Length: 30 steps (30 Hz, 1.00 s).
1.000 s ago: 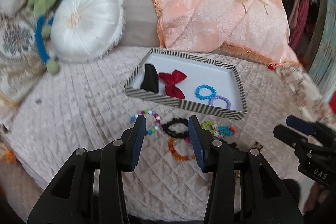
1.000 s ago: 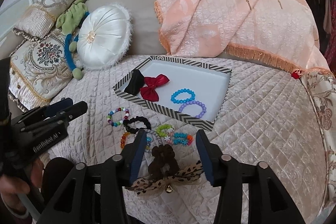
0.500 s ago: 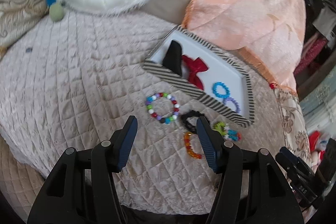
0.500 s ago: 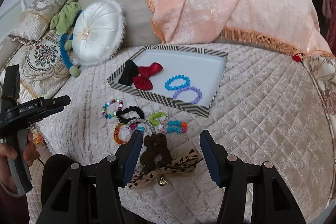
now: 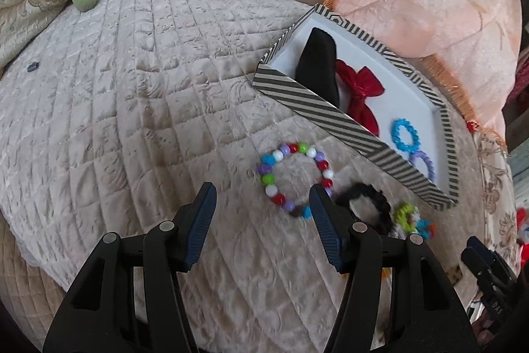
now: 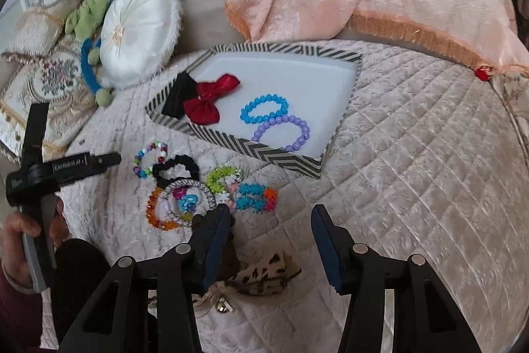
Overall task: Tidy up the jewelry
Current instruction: 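Grasp the multicolored bead bracelet with the left gripper and lift it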
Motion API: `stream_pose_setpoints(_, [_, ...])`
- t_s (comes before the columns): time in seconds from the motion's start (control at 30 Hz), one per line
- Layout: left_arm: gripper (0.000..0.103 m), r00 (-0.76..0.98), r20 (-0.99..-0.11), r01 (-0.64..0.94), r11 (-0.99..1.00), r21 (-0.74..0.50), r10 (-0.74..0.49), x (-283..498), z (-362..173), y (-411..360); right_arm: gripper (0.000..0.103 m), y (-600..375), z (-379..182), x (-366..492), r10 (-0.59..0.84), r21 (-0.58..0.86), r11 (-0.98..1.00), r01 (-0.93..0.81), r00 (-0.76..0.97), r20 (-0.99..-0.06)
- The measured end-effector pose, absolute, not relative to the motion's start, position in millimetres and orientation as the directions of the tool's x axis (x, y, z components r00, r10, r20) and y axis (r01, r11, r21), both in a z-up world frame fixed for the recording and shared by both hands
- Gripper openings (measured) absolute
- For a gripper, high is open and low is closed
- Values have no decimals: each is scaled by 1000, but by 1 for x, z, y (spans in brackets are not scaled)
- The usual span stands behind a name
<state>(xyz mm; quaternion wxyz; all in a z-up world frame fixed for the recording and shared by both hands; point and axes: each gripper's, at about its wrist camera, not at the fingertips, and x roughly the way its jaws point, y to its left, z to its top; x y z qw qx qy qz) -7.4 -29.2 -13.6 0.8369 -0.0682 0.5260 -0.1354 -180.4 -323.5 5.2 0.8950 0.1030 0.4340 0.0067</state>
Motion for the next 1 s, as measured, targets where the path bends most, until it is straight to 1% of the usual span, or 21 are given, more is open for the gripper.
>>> stream_pose_setpoints(0.2, [58, 388, -882, 160, 963, -219, -265, 14, -31, -44, 50, -325, -25, -145, 156, 237, 969, 73, 564, -811])
stream_pose_setpoints(0.3, [58, 373, -892, 172, 964, -204, -256, 20, -38, -53, 50, -322, -42, -131, 140, 211, 975, 74, 532, -835])
stream_pose_setpoints(0.33, [58, 372, -894, 178, 964, -195, -249, 22, -39, -56, 48, -321, -47, -129, 142, 210, 975, 72, 522, -841])
stream_pose_setpoints(0.37, [58, 378, -895, 186, 967, -176, -236, 24, -42, -59, 45, -321, -49, -129, 136, 203, 977, 68, 533, -835])
stream_pose_setpoints(0.43, [58, 396, -890, 195, 968, -158, -225, 25, -43, -63, 29, -320, -49, -131, 127, 190, 980, 60, 548, -827])
stream_pose_setpoints(0.47, [55, 401, -887, 198, 967, -159, -228, 25, -43, -64, 18, -321, -48, -131, 137, 201, 978, 58, 551, -823])
stream_pose_setpoints(0.5, [47, 405, -884, 201, 966, -162, -233, 25, -43, -65, 10, -324, -47, -131, 144, 214, 975, 62, 558, -817])
stream_pose_setpoints(0.53, [27, 409, -884, 205, 967, -152, -226, 25, -43, -66, 3, -325, -44, -132, 144, 218, 974, 65, 564, -813])
stream_pose_setpoints(0.57, [18, 412, -885, 206, 968, -142, -217, 26, -42, -66, 1, -328, -41, -133, 146, 223, 972, 67, 573, -807])
stream_pose_setpoints(0.67, [12, 398, -881, 209, 960, -184, -255, 26, -40, -59, 1, -336, -28, -141, 178, 277, 958, 71, 610, -772])
stream_pose_setpoints(0.7, [9, 391, -880, 207, 957, -203, -271, 26, -38, -55, 1, -338, -23, -143, 179, 280, 958, 68, 620, -764])
stream_pose_setpoints(0.77, [9, 389, -877, 200, 955, -220, -283, 25, -34, -52, 1, -337, -18, -144, 186, 279, 959, 56, 618, -764])
stream_pose_setpoints(0.87, [9, 400, -869, 206, 952, -225, -292, 21, -28, -52, 1, -336, -24, -138, 170, 262, 962, 76, 584, -794])
stream_pose_setpoints(0.93, [9, 400, -868, 214, 951, -224, -294, 18, -26, -53, 6, -335, -31, -132, 145, 247, 963, 107, 565, -812])
stream_pose_setpoints(1.0, [9, 395, -870, 217, 950, -223, -294, 16, -27, -54, 19, -334, -34, -127, 150, 255, 961, 109, 566, -811])
